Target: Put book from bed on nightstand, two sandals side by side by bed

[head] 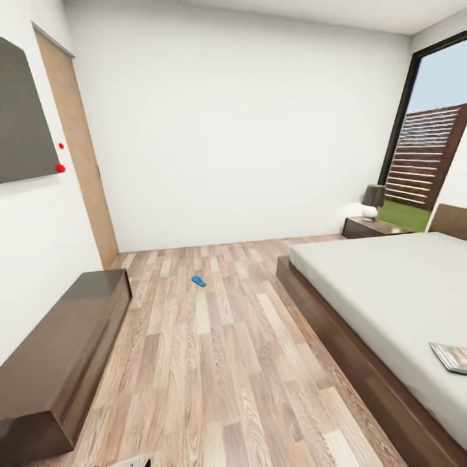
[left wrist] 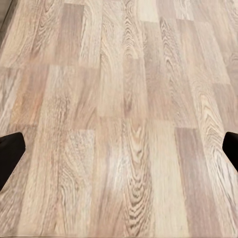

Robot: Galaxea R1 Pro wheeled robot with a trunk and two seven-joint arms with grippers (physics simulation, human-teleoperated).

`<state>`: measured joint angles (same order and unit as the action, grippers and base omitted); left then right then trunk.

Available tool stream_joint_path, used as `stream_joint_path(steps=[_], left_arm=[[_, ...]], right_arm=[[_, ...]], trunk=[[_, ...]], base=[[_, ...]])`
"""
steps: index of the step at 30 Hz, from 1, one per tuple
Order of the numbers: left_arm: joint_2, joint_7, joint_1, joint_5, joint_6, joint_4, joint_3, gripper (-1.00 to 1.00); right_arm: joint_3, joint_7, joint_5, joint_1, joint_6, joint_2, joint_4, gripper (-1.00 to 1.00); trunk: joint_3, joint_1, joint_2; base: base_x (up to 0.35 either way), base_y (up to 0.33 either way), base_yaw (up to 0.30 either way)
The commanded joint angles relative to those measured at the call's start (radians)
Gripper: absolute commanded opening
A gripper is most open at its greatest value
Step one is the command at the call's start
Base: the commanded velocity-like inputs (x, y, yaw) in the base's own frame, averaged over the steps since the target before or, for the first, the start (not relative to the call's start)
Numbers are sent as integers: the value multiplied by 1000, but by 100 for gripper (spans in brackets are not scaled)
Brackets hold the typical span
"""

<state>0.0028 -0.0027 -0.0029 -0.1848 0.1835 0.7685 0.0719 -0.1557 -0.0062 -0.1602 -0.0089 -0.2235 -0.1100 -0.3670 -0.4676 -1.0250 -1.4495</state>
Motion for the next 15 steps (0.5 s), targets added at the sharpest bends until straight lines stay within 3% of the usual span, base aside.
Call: stream_joint_path(steps=[1, 15], left_arm=[[0, 0, -1, -8, 2, 0, -1, 100], [0, 0, 0, -8, 2, 0, -1, 100]], right_arm=[[2, 0, -10, 0, -4, 0, 0, 100], [1, 0, -10, 0, -4, 0, 0, 100]], trunk=[[-1, 0, -1], [-1, 0, -1]], base=[[0, 0, 293], [0, 0, 293]])
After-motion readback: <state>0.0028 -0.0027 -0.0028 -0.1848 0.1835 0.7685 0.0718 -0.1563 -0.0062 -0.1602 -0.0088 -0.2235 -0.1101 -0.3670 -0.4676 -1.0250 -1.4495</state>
